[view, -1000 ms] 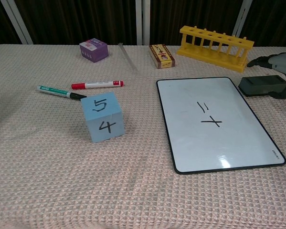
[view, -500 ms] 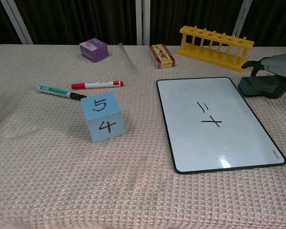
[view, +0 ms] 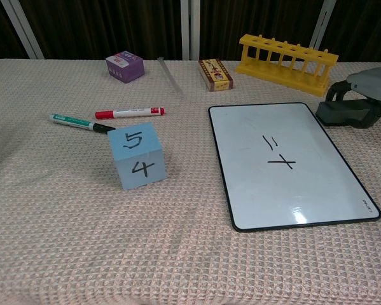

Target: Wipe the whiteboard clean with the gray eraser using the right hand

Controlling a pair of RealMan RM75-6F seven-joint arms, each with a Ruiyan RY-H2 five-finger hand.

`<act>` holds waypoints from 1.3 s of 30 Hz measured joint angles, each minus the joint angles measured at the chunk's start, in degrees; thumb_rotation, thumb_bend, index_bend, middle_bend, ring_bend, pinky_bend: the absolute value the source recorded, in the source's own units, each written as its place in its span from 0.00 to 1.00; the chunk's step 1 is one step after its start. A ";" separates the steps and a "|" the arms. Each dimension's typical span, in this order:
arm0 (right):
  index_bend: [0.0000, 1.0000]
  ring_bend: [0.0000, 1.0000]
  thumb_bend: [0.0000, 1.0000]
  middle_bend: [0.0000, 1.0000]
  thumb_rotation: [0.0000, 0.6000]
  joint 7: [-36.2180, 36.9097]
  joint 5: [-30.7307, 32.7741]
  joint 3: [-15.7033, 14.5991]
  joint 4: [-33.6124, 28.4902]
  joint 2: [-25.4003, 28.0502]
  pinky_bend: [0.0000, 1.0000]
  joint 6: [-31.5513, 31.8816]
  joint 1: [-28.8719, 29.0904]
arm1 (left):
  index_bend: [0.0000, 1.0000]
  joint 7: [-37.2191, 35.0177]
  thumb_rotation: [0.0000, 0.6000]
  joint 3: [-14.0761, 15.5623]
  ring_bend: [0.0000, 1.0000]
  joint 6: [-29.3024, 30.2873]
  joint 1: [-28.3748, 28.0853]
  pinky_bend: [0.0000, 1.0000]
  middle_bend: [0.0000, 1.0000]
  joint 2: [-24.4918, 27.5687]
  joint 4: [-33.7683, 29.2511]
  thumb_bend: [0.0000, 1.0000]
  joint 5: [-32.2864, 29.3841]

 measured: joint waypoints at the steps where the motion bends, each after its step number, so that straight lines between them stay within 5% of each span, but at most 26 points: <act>1: 0.42 0.20 0.34 0.34 1.00 0.23 -0.36 0.00 0.15 -0.17 0.26 0.56 -0.17 | 0.07 -0.05 0.64 0.02 0.08 -0.01 0.02 0.16 0.05 0.00 0.00 0.10 -0.01; 9: 0.55 0.29 0.35 0.43 1.00 3.35 -3.80 -0.04 -0.74 0.14 0.36 3.59 -1.17 | 0.07 -0.28 0.64 0.08 0.08 0.27 0.32 0.16 0.05 0.18 -0.14 0.10 -0.03; 18: 0.62 0.34 0.35 0.48 1.00 4.71 -10.97 -1.70 -10.09 3.68 0.42 9.58 -2.85 | 0.07 -0.64 0.65 0.38 0.08 0.72 0.90 0.16 0.05 0.18 -0.07 0.10 0.03; 28: 0.64 0.36 0.35 0.50 1.00 -3.19 -18.09 -8.05 -23.63 8.17 0.43 10.93 -4.65 | 0.07 -1.87 0.65 0.58 0.08 1.36 1.67 0.16 0.05 0.01 0.84 0.10 -0.04; 39: 0.64 0.37 0.35 0.51 1.00 -7.68 -20.74 -10.72 -25.86 6.12 0.44 10.69 -6.09 | 0.07 -3.59 0.66 0.53 0.08 1.74 2.27 0.16 0.05 0.34 1.98 0.10 -0.21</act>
